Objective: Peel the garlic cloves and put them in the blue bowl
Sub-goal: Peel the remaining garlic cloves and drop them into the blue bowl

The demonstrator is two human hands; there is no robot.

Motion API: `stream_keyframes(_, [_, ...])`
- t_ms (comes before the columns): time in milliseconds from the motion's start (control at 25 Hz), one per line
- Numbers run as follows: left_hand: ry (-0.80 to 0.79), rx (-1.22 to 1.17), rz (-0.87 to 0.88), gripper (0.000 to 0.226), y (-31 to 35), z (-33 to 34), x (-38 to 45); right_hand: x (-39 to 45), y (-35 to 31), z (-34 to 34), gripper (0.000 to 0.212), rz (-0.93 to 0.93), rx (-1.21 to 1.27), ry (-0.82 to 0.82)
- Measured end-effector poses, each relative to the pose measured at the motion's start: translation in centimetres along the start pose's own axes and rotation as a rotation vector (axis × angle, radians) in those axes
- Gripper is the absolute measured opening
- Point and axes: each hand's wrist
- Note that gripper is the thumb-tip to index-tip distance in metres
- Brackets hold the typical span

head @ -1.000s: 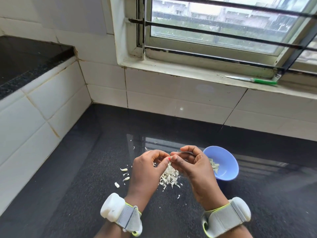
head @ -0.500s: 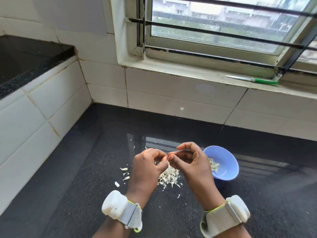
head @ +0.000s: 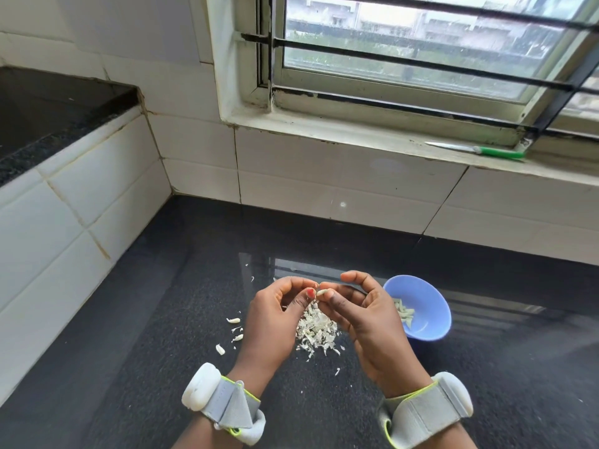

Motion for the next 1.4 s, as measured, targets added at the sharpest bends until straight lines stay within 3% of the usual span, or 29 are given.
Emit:
stream_keyframes(480, [0.02, 0.3, 0.425, 0.022, -0.3, -0.2, 0.4, -0.2, -0.1, -0.1, 0.036, -0.064, -0.176, 0.021])
stream_keyframes(680, [0.01, 0.35, 0.462, 0.016, -0.6, 0.1, 0.3, -0.2, -0.5, 0.2, 0.034, -0.05, -0.173, 0.04])
stream_keyframes(880, [0.014, 0.37, 0.442, 0.027, -1.2, 0.4, 0.1, -0.3, -0.9, 0.5, 0.031, -0.009, -0.125, 0.024])
stream_keyframes(1400, [0.009, 0.371, 0.462, 0.016, -1.6, 0.6, 0.0, 0.0, -0.9, 0.2, 0.029, 0.014, -0.17, 0.044])
Point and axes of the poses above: each hand's wrist, its own x-axis towards the middle knuckle, its own z-axis out of the palm, y = z × x, and after that the axes turned 4 degrees about y, right-handed
